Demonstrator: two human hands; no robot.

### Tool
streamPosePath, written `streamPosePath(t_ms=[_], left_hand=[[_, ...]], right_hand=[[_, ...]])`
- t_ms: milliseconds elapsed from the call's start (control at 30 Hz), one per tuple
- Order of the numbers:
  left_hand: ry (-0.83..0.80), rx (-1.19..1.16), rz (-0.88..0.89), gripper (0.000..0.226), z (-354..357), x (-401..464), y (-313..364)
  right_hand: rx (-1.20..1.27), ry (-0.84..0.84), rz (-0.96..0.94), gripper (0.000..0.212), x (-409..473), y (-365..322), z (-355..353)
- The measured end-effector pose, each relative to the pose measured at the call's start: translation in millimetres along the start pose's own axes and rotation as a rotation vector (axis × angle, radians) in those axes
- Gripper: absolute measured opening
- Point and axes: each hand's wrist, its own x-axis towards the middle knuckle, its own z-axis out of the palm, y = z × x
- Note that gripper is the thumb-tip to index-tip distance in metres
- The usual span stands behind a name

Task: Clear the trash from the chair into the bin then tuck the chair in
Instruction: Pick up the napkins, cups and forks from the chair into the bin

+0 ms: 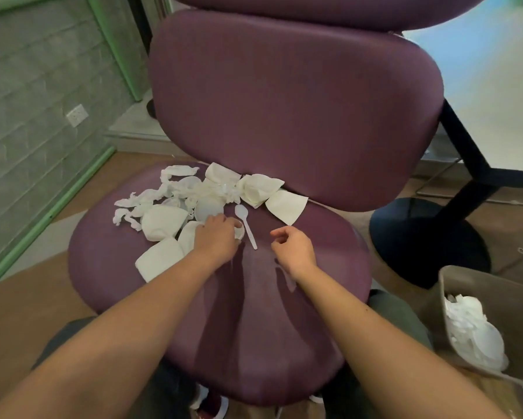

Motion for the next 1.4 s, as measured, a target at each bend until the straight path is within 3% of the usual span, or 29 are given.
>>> streamPosePath(t_ms=[233,433,500,600,667,800,1000,1100,1267,1400], left_hand=[[-0.097,0.220,0.103,0.067,9.2,23.8,-17.0],[0.006,0.317,0.197,0.054,13.1,29.1,-21.0],[0.018,0.315,0.214,0.047,10.4,31.0,-21.1],[0.018,0.342,0.257,0.034,6.5,29.8,-20.8],[0.038,0.344,0.281,0.029,4.4,28.5,-19.9],[0.132,0.330,0.291,0.050,0.6,24.7,-13.8],[0.257,0.260,0.202,0.040,-17.8,18.2,-14.1],[0.256,0.113,0.165,0.038,-27.6,14.2,-3.8],[0.062,-0.538,0.161,0.027,-39.3,8.0,40.4],[-0.123,-0.982,0.091,0.022,-43.7,-11.0,96.0]], right_hand=[[-0.230,-0.102,-0.057,0.034,25.3,-2.5,35.3],[-0.458,-0.092,-0.114,0.039,38.9,-6.0,48.4],[-0.450,-0.102,-0.102,0.036,42.7,-7.7,48.3],[-0.442,-0.103,-0.080,0.013,44.6,-10.4,41.4],[-0.460,-0.111,-0.071,0.012,44.1,-10.2,35.4],[-0.416,-0.117,-0.034,0.009,37.6,-4.0,22.1],[-0.144,-0.075,0.047,0.009,16.0,6.6,-3.1],[-0.075,-0.034,0.053,0.016,1.8,9.4,-23.3],[0.032,-0.077,0.039,0.025,-22.9,16.2,-63.7],[0.121,0.030,0.091,0.015,-37.9,32.4,-102.0]])
